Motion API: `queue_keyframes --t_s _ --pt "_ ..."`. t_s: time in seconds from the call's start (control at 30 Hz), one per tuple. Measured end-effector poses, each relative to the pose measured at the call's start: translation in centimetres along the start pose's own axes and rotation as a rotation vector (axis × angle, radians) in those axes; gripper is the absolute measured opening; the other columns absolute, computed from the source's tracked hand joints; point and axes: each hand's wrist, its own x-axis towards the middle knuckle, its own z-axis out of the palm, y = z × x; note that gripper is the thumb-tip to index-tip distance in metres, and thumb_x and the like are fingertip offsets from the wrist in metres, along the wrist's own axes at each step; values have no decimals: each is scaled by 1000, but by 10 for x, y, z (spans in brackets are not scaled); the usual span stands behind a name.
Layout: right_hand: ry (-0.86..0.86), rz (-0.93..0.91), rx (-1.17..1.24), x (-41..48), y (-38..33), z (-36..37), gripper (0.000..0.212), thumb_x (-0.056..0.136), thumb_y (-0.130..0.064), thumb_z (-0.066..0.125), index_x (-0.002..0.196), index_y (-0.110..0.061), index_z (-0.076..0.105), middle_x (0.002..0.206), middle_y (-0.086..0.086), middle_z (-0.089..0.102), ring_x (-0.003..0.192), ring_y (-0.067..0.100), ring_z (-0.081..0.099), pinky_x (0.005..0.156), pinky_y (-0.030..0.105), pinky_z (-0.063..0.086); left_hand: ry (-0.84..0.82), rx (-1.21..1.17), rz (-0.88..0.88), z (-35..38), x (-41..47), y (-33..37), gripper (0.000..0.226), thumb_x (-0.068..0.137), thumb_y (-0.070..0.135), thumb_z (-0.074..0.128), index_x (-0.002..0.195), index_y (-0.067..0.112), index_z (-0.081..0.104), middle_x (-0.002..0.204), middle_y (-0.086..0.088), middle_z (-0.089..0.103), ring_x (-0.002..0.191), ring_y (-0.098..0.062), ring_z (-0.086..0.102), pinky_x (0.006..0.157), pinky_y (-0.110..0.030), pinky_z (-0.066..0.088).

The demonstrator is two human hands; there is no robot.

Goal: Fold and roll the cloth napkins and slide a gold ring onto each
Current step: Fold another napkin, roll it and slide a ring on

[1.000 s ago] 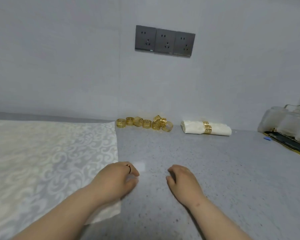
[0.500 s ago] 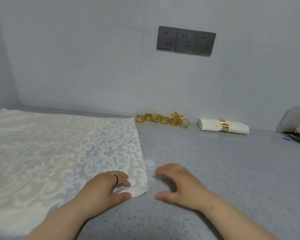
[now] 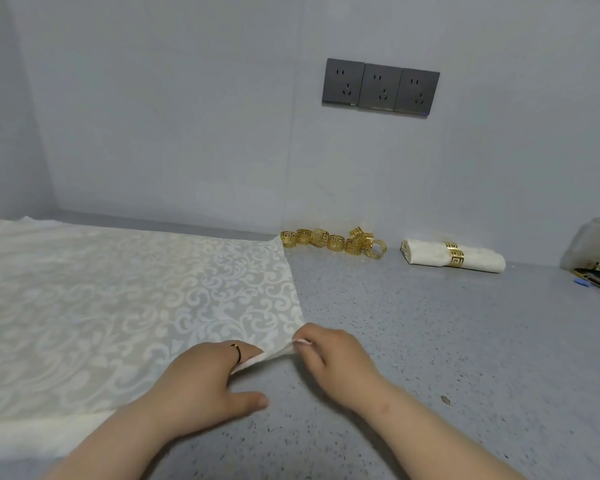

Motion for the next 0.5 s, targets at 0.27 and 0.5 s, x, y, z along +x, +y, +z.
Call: queue_keyframes --t_s 0.27,0.5 --pt "178 262 212 -17 6 -52 18 95 -16 44 82 -20 56 73 -4 58 63 5 48 57 13 36 89 386 -195 -43 -10 -17 26 95 37 40 118 40 51 95 17 57 98 -6 55 54 -6 26" --pt "571 365 405 -40 17 -78 34 92 -7 47 59 -15 47 55 -8 45 51 4 40 46 12 29 134 412 -269 -63 -16 -21 14 93 38 42 100 40 54 79 16 51 81 -7 47 50 -7 27"
